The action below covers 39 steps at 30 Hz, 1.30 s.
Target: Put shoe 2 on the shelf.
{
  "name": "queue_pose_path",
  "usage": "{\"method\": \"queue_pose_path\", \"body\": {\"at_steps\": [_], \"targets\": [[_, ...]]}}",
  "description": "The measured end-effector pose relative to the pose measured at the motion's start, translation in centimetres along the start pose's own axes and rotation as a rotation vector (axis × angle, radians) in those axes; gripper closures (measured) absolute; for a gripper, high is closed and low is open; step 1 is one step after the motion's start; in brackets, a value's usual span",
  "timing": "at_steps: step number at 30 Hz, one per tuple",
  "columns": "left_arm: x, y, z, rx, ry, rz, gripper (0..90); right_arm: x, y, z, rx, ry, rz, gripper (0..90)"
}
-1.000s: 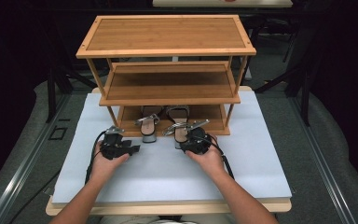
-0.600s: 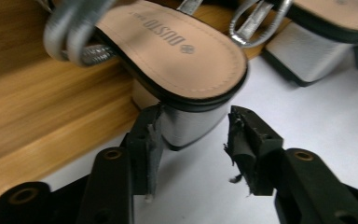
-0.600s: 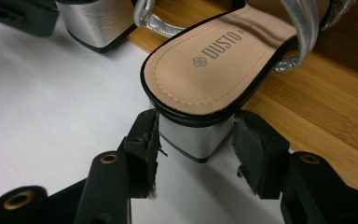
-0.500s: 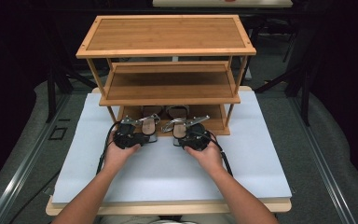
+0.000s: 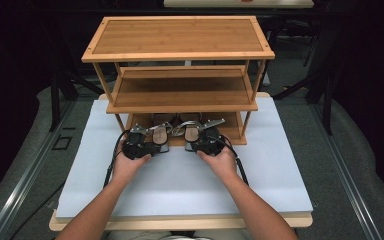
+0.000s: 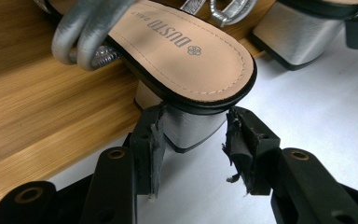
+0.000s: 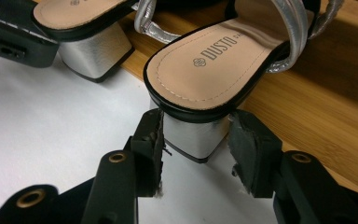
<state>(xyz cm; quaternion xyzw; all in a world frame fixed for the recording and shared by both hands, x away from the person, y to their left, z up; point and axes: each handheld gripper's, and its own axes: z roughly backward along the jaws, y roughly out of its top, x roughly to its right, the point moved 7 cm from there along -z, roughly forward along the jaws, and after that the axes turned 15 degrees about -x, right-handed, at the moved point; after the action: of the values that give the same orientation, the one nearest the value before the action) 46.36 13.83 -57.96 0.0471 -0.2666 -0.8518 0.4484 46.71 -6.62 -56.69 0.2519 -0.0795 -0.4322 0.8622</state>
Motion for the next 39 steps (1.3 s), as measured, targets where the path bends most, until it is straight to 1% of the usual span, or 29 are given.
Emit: {"method": "queue_pose_path", "body": {"at_steps": [3, 4, 5, 6, 11, 13, 16, 17, 19, 21, 23, 25, 27, 31, 34, 37, 39], "targets": [[0.0, 0.0, 0.0, 0.003, -0.013, 0.006, 56.9, -0.3, 0.1, -0.4, -0.009, 0.006, 0.003, 55.9], [0.0, 0.1, -0.1, 0.006, -0.017, 0.007, 56.9, -0.4, 0.1, -0.5, -0.001, 0.003, 0.008, 56.1], [0.0, 0.1, -0.1, 0.006, -0.021, 0.007, 56.9, -0.5, 0.1, -0.5, -0.009, -0.001, 0.011, 56.2], [0.1, 0.1, -0.1, 0.007, -0.025, 0.007, 56.9, -0.6, 0.2, -0.5, -0.006, -0.006, 0.01, 56.3], [0.5, 0.4, -0.4, 0.007, -0.044, 0.009, 57.2, -0.9, 0.2, -0.7, -0.007, 0.012, 0.014, 56.4], [0.7, 0.5, -0.4, 0.003, -0.043, 0.005, 57.2, -1.0, 0.2, -0.9, -0.003, 0.012, 0.012, 56.8], [0.9, 0.6, -0.6, 0.004, -0.044, -0.001, 57.2, -1.2, 0.3, -1.1, 0.0, 0.022, 0.024, 57.0], [1.0, 0.6, -0.6, 0.005, -0.043, 0.001, 57.2, -1.4, 0.3, -1.2, 0.003, 0.018, 0.023, 57.1], [1.0, 0.6, -0.6, 0.008, -0.041, 0.003, 57.2, -1.4, 0.3, -1.2, 0.007, 0.012, 0.028, 56.8], [1.0, 0.6, -0.6, 0.017, -0.043, -0.002, 57.2, -1.6, 0.4, -1.4, 0.01, 0.01, 0.033, 56.4], [1.0, 0.5, -0.6, 0.018, -0.047, 0.001, 57.2, -1.6, 0.4, -1.4, 0.01, -0.004, 0.032, 56.0], [1.0, 0.5, -0.6, 0.017, -0.046, -0.001, 57.1, -1.6, 0.4, -1.4, 0.01, -0.004, 0.03, 56.1], [1.0, 0.4, -0.5, 0.017, -0.048, -0.009, 56.9, -1.5, 0.3, -1.4, 0.012, 0.005, 0.026, 55.6], [1.0, 0.5, -0.4, 0.028, -0.055, -0.007, 56.8, -1.5, 0.3, -1.6, 0.005, 0.016, 0.024, 54.5], [1.2, 0.4, -0.3, 0.026, -0.049, -0.008, 56.8, -1.6, 0.3, -1.5, 0.006, 0.01, 0.025, 54.5], [1.3, 0.2, -0.2, 0.025, -0.044, -0.017, 56.6, -1.7, 0.1, -1.2, 0.015, 0.014, 0.03, 54.4], [1.3, 0.0, 0.1, 0.025, -0.043, -0.014, 56.6, -1.7, -0.2, -1.1, 0.005, 0.01, 0.027, 54.2]]}}
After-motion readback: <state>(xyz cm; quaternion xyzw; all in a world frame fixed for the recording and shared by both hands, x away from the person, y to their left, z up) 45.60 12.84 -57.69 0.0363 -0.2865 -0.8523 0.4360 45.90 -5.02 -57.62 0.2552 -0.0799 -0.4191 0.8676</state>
